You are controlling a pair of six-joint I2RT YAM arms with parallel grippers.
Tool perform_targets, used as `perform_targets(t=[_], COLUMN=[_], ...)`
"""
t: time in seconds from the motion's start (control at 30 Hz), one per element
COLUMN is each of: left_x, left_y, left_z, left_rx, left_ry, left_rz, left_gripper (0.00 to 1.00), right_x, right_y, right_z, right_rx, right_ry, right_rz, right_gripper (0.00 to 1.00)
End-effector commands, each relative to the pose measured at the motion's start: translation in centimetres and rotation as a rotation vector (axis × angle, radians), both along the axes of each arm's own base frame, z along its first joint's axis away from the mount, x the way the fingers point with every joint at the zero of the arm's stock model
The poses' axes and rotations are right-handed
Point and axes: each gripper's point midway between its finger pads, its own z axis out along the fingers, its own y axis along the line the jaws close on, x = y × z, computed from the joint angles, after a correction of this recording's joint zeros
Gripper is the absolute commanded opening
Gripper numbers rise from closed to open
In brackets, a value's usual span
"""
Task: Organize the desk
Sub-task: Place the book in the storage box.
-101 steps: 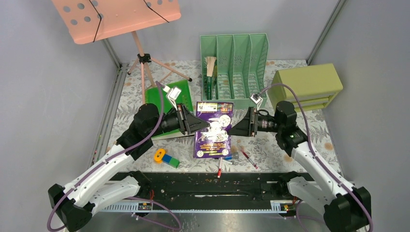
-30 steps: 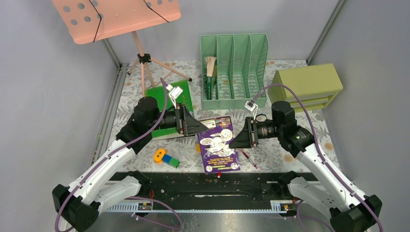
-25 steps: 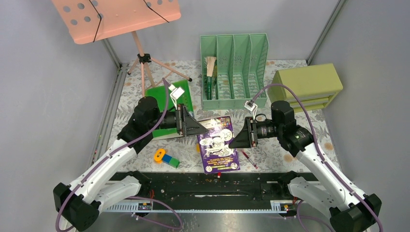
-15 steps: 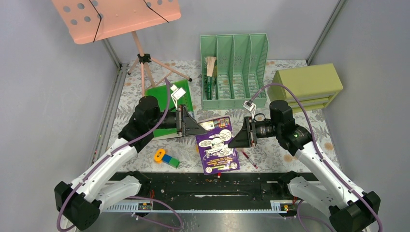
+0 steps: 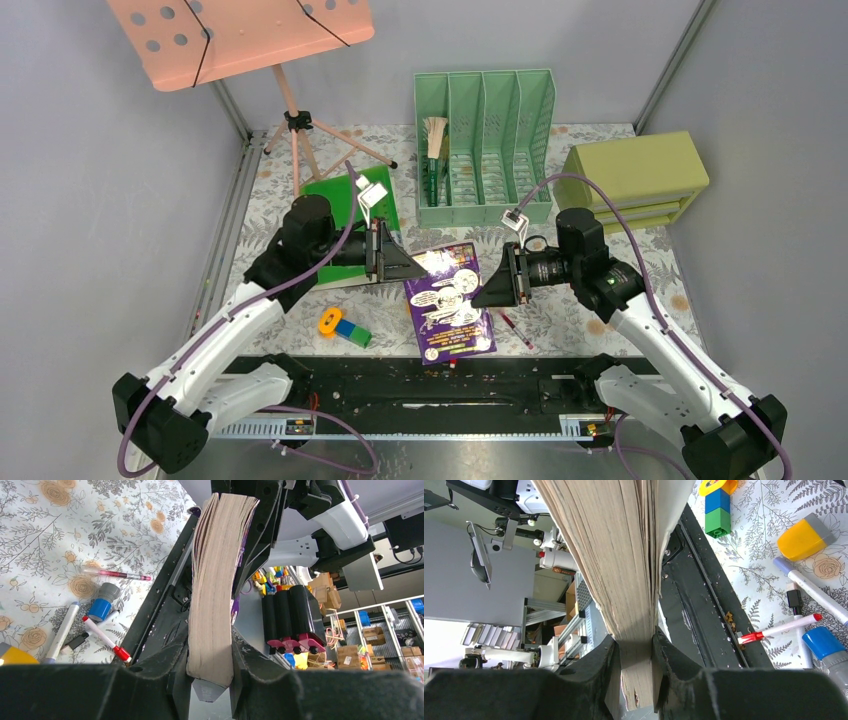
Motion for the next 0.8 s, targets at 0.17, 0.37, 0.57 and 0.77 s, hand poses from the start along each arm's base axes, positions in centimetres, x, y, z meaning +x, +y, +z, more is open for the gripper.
perform_targets(t=[0.17, 0.37, 0.57, 0.77], left_x=[-0.5, -1.1, -2.3, -1.7], left_y=[0.0, 0.0, -0.4, 0.0], left_z=[1.2, 1.6, 2.1, 1.5], left_rx=[0.005, -0.010, -0.029, 0.012], left_ry=[-0.050, -0.059, -0.073, -0.098], left_rz=[-0.035, -0.071, -0.115, -0.060], left_gripper=[0.00, 0.00, 0.00, 0.00], right_x=[1.3, 1.9, 2.9, 3.5], right_y=[0.4, 0.3, 0.8, 0.6], right_z=[1.0, 1.5, 1.6, 1.1], right_rx=[0.038, 0.026, 0.011, -0.016], right_ry=[-0.074, -0.110, -0.105, -0.112], right_rz=[-0.047, -0.074, -0.076, -0.119], right_gripper=[0.47, 0.82, 0.86, 0.87])
